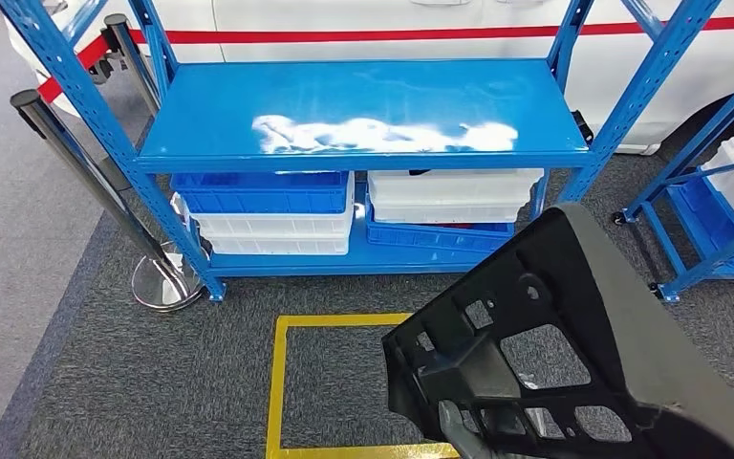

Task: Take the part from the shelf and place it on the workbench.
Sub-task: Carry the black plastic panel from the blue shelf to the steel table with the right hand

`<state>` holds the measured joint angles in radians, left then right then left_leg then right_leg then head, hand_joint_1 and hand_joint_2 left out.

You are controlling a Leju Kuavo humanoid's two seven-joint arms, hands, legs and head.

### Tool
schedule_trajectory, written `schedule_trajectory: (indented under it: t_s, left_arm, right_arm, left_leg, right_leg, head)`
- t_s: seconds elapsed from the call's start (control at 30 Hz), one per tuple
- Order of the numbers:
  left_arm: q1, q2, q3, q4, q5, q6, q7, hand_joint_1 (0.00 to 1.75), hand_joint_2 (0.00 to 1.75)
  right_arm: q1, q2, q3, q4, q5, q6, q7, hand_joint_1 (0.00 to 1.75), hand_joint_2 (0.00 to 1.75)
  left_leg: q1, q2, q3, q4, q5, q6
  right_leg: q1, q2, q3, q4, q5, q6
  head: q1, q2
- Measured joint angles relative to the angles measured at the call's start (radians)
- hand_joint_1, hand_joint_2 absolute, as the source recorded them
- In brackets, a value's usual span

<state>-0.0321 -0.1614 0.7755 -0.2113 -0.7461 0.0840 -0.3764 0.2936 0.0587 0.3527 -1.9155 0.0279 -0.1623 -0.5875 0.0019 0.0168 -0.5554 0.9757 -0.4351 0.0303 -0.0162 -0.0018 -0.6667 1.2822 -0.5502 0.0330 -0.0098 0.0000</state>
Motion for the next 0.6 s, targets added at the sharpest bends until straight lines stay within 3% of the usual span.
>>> schedule_trajectory:
  t_s: [0.03,0.07,0.13,0.2,0.27,0.3,0.4,0.43,0.47,0.5,0.57,0.6]
  left_arm:
    - [0.0,0.0,0.0,0.0,-0.003,-0.001,0.001,0.0,0.0]
    - [0.0,0.0,0.0,0.0,-0.004,-0.001,0.002,0.0,0.0]
    - [0.001,-0.001,0.0,0.0,-0.006,-0.001,0.004,0.0,0.0]
    - [0.002,-0.001,0.0,0.0,-0.006,-0.001,0.004,0.0,0.0]
    - [0.005,0.0,0.0,0.0,-0.006,-0.001,0.004,0.0,0.0]
    - [0.006,0.0,0.0,0.0,-0.006,-0.001,0.005,0.0,0.0]
    - [0.008,0.001,0.0,0.0,-0.006,-0.002,0.005,0.0,0.0]
    - [0.008,0.001,0.0,0.0,-0.007,-0.002,0.005,0.0,0.0]
    - [0.008,0.001,0.0,0.0,-0.007,-0.002,0.005,0.0,0.0]
    - [0.007,0.001,0.001,0.0,-0.007,-0.002,0.005,0.0,0.0]
    - [0.006,0.002,0.001,0.0,-0.007,-0.002,0.005,0.0,0.0]
    - [0.005,0.002,0.001,0.0,-0.007,-0.002,0.005,0.0,0.0]
  right_arm:
    - [0.002,0.0,-0.002,0.0,0.003,0.001,-0.001,1.75,1.75]
    - [0.003,0.001,-0.003,0.0,0.006,0.002,-0.002,1.75,1.75]
    - [0.004,0.003,-0.005,-0.001,0.011,0.003,-0.004,1.75,1.75]
    - [0.007,0.005,-0.007,-0.002,0.012,0.003,-0.005,1.75,1.75]
    - [0.008,0.007,-0.009,-0.002,0.012,0.004,-0.005,1.75,1.75]
    - [0.008,0.009,-0.01,-0.002,0.012,0.005,-0.005,1.75,1.75]
    - [0.009,0.013,-0.013,-0.003,0.012,0.006,-0.006,1.75,1.75]
    - [0.01,0.014,-0.014,-0.003,0.012,0.006,-0.006,1.75,1.75]
    - [0.01,0.014,-0.015,-0.003,0.012,0.006,-0.006,1.75,1.75]
    - [0.011,0.014,-0.015,-0.003,0.012,0.006,-0.006,1.75,1.75]
    - [0.011,0.014,-0.015,-0.003,0.012,0.006,-0.006,1.75,1.75]
    - [0.011,0.014,-0.016,-0.004,0.012,0.006,-0.006,1.75,1.75]
  left_leg:
    - [0.001,0.0,-0.019,0.009,0.009,-0.004]
    - [0.001,-0.001,-0.037,0.02,0.015,-0.008]
    - [-0.001,-0.002,-0.061,0.04,0.026,-0.018]
    - [-0.002,-0.003,-0.07,0.046,0.04,-0.031]
    - [0.001,-0.005,-0.078,0.053,0.038,-0.043]
    - [0.004,-0.006,-0.087,0.073,0.01,-0.048]
    - [0.009,-0.009,-0.126,0.226,-0.137,-0.062]
    - [0.01,-0.009,-0.131,0.282,-0.16,-0.065]
    - [0.01,-0.009,-0.125,0.315,-0.158,-0.066]
    - [0.01,-0.009,-0.105,0.318,-0.135,-0.065]
    - [0.009,-0.01,-0.015,0.225,-0.085,-0.055]
    - [0.007,-0.011,0.044,0.144,-0.083,-0.049]
  right_leg:
    - [-0.001,0.0,0.039,-0.034,0.03,0.0]
    - [-0.002,0.0,0.091,-0.096,0.04,-0.002]
    - [0.001,0.001,0.18,-0.225,0.016,-0.011]
    - [0.007,0.002,0.203,-0.275,-0.003,-0.028]
    - [0.006,-0.002,0.188,-0.275,0.014,-0.049]
    - [0.005,-0.004,0.177,-0.277,0.026,-0.059]
    - [0.006,-0.008,0.133,-0.277,0.062,-0.072]
    - [0.007,-0.008,0.116,-0.275,0.074,-0.071]
    - [0.008,-0.008,0.099,-0.272,0.086,-0.07]
    - [0.008,-0.008,0.082,-0.268,0.097,-0.068]
    - [0.009,-0.008,0.052,-0.259,0.116,-0.064]
    - [0.01,-0.008,0.041,-0.255,0.124,-0.06]
  head:
    - [0.0,0.0]
    - [0.001,0.0]
    - [0.0,0.0]
    - [0.0,0.0]
    - [0.001,0.0]
    - [0.001,0.0]
    - [-0.002,0.0]
    - [-0.003,0.0]
    - [-0.002,0.0]
    - [-0.003,0.0]
    - [-0.003,0.0]
    - [-0.003,0.0]
